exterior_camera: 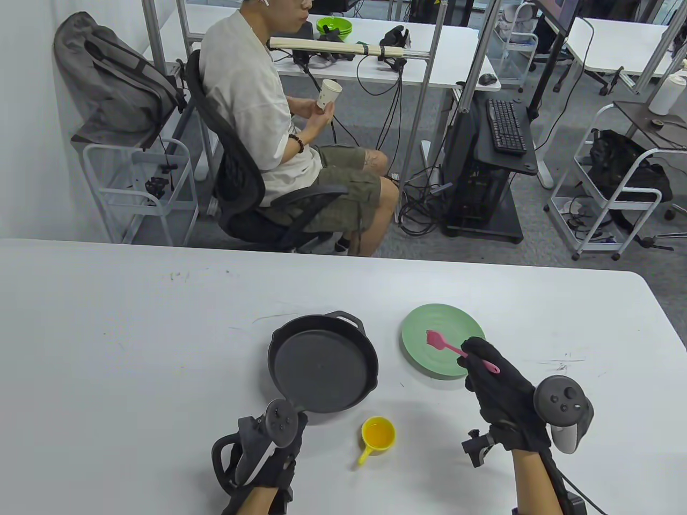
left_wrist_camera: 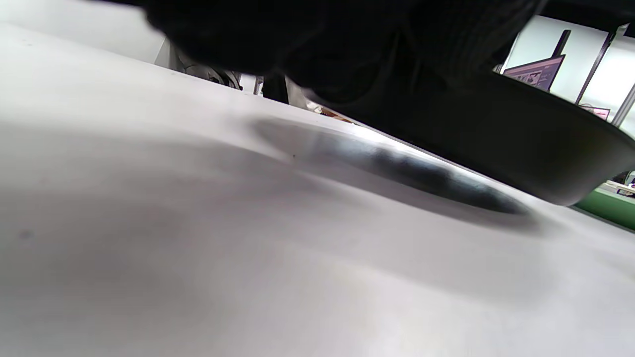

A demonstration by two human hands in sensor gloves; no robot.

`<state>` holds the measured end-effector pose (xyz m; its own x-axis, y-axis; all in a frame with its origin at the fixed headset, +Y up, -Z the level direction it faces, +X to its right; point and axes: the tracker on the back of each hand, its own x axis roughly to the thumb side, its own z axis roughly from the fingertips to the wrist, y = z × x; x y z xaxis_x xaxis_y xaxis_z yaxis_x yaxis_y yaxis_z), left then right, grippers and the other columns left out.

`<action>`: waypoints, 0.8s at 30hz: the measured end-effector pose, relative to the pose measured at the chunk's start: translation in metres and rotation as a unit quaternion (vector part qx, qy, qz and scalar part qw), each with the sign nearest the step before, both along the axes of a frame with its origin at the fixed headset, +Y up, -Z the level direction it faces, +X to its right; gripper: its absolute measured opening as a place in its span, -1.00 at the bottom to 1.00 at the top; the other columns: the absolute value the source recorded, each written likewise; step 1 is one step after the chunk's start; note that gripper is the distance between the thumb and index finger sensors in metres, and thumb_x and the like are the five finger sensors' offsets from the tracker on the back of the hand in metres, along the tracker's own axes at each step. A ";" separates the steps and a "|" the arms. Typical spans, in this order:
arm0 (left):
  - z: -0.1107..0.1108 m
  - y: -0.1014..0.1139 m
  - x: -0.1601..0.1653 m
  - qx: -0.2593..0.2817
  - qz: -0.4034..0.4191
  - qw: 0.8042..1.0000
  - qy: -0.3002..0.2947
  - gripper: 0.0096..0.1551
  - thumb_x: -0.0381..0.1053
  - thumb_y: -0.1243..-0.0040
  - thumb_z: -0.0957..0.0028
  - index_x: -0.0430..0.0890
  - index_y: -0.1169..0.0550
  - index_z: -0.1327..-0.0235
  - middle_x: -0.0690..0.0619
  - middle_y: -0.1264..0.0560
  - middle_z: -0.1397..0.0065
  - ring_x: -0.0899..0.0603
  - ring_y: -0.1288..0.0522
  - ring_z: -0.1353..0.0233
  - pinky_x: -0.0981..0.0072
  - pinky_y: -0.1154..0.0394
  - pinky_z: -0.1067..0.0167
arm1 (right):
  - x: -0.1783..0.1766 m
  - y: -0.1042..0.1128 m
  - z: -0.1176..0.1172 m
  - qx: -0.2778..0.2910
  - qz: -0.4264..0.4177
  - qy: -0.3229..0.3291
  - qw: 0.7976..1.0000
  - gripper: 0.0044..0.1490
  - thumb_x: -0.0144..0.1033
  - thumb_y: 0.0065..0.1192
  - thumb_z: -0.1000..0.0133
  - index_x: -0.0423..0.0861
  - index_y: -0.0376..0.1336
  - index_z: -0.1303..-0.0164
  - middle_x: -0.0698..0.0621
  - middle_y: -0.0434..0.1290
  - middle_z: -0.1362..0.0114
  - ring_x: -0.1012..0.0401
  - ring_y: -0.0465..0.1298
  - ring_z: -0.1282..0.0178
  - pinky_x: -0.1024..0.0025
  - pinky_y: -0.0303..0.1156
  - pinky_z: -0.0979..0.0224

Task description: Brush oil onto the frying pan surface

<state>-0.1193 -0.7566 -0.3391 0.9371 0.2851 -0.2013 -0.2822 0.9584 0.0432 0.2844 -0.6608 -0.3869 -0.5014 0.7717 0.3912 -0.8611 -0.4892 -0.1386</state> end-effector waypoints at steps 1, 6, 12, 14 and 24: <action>0.000 -0.001 0.000 -0.005 0.002 1.000 0.000 -0.31 0.31 -0.23 -0.17 -0.27 -0.61 -0.15 0.07 -0.69 0.28 -0.02 -0.66 0.47 0.17 -0.58 0.45 | 0.000 0.000 0.000 0.000 0.001 0.000 1.000 -0.42 -0.10 0.19 -0.36 -0.16 0.27 -0.49 -0.31 0.54 -0.33 0.11 0.62 0.10 0.39 0.57 0.15; -0.002 -0.004 0.002 -0.021 -0.004 1.000 -0.003 -0.30 0.30 -0.19 -0.19 -0.28 -0.59 -0.17 0.05 -0.68 0.25 -0.04 -0.66 0.44 0.15 -0.59 0.42 | 0.000 0.000 0.000 0.001 0.001 -0.001 1.000 -0.42 -0.10 0.19 -0.36 -0.16 0.27 -0.49 -0.31 0.54 -0.33 0.11 0.62 0.11 0.39 0.57 0.15; -0.002 -0.004 0.005 -0.024 -0.023 0.999 -0.006 -0.30 0.28 -0.21 -0.20 -0.31 -0.62 -0.18 -0.01 -0.70 0.22 -0.11 -0.70 0.37 0.08 -0.60 0.37 | 0.000 -0.001 0.000 0.000 0.002 -0.001 1.000 -0.42 -0.10 0.19 -0.36 -0.16 0.27 -0.49 -0.31 0.54 -0.33 0.10 0.62 0.10 0.39 0.57 0.15; -0.002 -0.003 0.005 -0.025 -0.011 1.000 -0.009 -0.31 0.27 -0.28 -0.17 -0.31 -0.66 -0.14 -0.05 -0.72 0.24 -0.16 -0.72 0.37 0.05 -0.60 0.37 | -0.001 -0.001 0.000 -0.001 0.003 -0.001 1.000 -0.42 -0.10 0.20 -0.36 -0.16 0.28 -0.49 -0.31 0.54 -0.33 0.10 0.62 0.11 0.39 0.57 0.15; -0.004 -0.007 0.007 -0.043 -0.030 0.998 -0.018 -0.31 0.29 -0.32 -0.15 -0.31 -0.71 -0.08 -0.10 -0.77 0.22 -0.23 -0.74 0.32 0.02 -0.61 0.35 | -0.003 -0.002 0.001 -0.003 0.009 0.001 1.000 -0.42 -0.10 0.19 -0.35 -0.15 0.27 -0.49 -0.31 0.54 -0.33 0.10 0.62 0.11 0.39 0.57 0.15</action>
<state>-0.1122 -0.7641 -0.3431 0.9589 0.2118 -0.1886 -0.2245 0.9733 -0.0484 0.2813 -0.6629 -0.3857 -0.5141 0.7648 0.3883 -0.8526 -0.5052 -0.1337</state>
